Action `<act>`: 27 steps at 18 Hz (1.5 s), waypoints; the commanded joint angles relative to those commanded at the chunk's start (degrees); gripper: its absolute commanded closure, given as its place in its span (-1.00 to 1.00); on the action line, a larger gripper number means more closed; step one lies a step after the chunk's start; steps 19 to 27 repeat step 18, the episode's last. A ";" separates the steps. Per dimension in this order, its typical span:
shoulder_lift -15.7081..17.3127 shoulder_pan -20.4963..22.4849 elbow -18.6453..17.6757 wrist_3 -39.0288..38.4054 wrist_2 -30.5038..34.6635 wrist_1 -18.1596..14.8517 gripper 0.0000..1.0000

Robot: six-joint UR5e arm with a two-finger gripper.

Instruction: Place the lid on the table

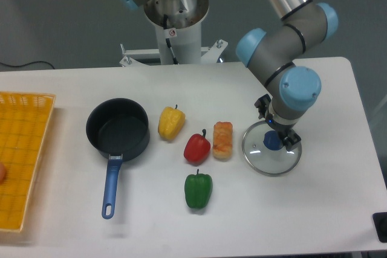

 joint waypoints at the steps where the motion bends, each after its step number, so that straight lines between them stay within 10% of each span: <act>1: 0.96 0.09 0.00 0.09 -0.09 -0.09 -1.00; 9: 4.84 0.53 1.93 0.97 -2.55 0.09 -1.00; 27: 0.80 0.88 3.08 2.81 -2.64 4.74 -1.00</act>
